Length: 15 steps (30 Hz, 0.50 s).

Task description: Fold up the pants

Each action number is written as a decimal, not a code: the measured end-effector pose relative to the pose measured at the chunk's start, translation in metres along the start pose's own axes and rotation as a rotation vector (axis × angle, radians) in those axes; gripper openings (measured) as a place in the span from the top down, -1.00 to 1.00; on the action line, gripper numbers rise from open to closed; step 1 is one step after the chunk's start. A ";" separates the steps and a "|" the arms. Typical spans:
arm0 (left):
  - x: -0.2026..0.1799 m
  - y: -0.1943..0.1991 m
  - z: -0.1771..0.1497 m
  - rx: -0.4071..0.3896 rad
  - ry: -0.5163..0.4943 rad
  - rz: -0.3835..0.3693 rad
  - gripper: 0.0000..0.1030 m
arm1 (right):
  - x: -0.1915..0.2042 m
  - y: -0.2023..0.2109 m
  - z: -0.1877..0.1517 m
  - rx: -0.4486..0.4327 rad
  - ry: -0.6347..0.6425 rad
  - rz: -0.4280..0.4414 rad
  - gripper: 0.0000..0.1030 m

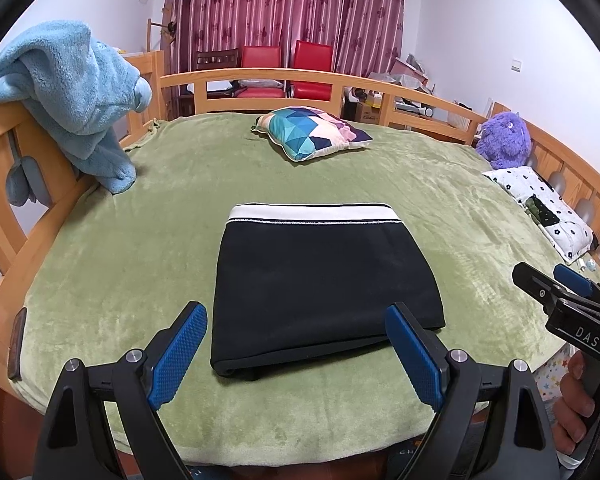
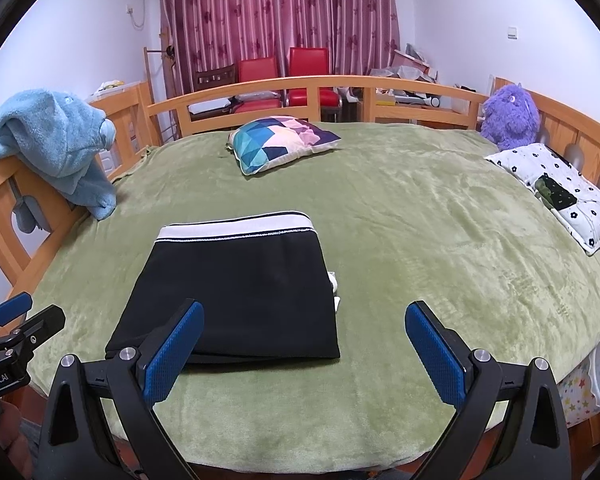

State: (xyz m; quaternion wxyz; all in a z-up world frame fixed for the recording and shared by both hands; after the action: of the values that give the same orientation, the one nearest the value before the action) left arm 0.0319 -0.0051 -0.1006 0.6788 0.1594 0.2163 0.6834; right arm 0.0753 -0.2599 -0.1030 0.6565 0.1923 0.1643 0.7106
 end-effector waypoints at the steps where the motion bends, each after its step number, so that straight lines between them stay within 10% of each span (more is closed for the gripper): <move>1: -0.001 0.000 0.000 0.000 0.002 -0.002 -0.76 | 0.000 0.000 -0.001 0.001 0.001 0.000 -0.93; 15: -0.001 0.001 0.000 0.000 0.007 -0.006 -0.76 | 0.004 0.001 0.004 0.004 -0.007 -0.007 -0.93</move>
State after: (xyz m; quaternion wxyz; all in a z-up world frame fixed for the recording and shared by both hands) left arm 0.0313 -0.0063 -0.0996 0.6799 0.1563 0.2191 0.6821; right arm 0.0759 -0.2560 -0.0990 0.6593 0.1953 0.1642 0.7073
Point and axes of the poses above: each gripper's, at about its wrist camera, not at the fingertips, and y roughly against the way its jaws point, x to its left, z to its top, the point moved 6 cm from there along -y, roughly the way its jaws point, and after that the axes turned 9 degrees about -x, right-handed, at the moved point
